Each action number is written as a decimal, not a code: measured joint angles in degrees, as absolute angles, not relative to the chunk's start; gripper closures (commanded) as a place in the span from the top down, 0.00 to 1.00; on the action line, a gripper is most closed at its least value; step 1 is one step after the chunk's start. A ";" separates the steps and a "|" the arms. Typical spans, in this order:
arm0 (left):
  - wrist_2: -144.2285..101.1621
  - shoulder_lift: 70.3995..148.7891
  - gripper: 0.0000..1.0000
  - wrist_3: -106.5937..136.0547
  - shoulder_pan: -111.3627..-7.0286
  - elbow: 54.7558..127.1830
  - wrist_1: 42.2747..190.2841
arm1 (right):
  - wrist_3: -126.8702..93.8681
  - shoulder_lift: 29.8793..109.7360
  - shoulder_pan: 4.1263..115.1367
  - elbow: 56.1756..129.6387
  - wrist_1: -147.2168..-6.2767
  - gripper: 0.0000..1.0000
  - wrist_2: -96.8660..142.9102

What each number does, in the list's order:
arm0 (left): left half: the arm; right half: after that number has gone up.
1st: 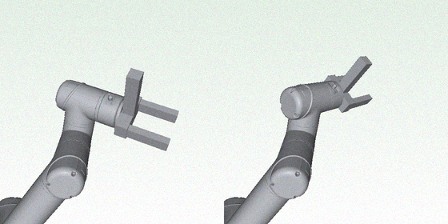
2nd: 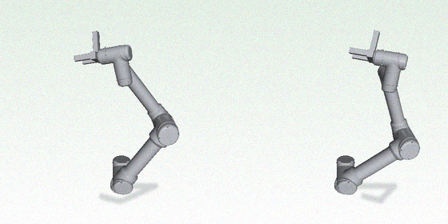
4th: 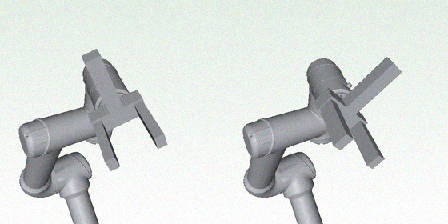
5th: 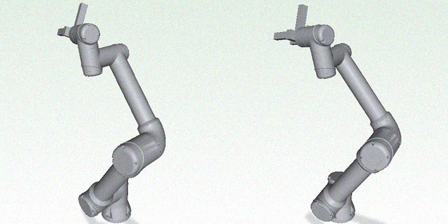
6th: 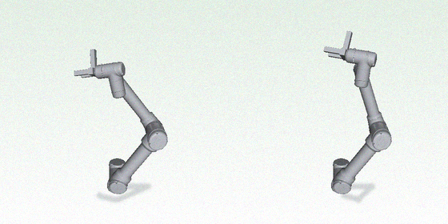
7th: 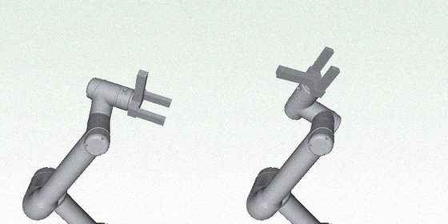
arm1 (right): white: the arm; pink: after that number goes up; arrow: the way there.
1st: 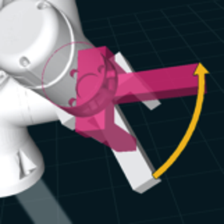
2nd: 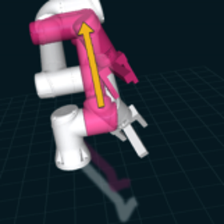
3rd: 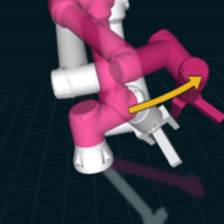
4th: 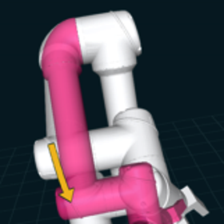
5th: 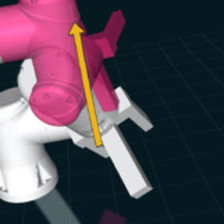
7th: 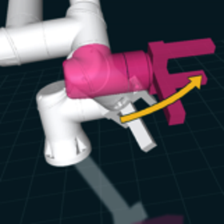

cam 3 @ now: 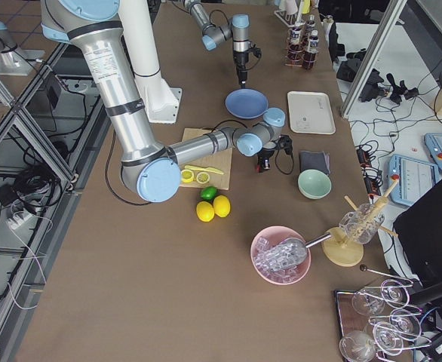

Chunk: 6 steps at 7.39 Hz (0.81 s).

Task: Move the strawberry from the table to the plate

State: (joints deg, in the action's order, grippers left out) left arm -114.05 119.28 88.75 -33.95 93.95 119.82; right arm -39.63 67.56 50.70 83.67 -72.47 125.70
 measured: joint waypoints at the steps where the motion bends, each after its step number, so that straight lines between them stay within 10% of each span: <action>1: -114.26 118.06 0.96 88.56 -34.59 94.93 119.78 | -40.28 66.09 51.35 84.25 -73.18 0.00 126.83; 6: -118.85 105.94 0.96 72.80 -42.32 99.20 119.92 | -61.92 52.94 43.66 88.29 -77.74 0.00 125.45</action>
State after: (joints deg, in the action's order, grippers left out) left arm -118.85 105.94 72.80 -42.32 99.20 119.92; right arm -61.92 52.94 43.66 88.29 -77.74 125.45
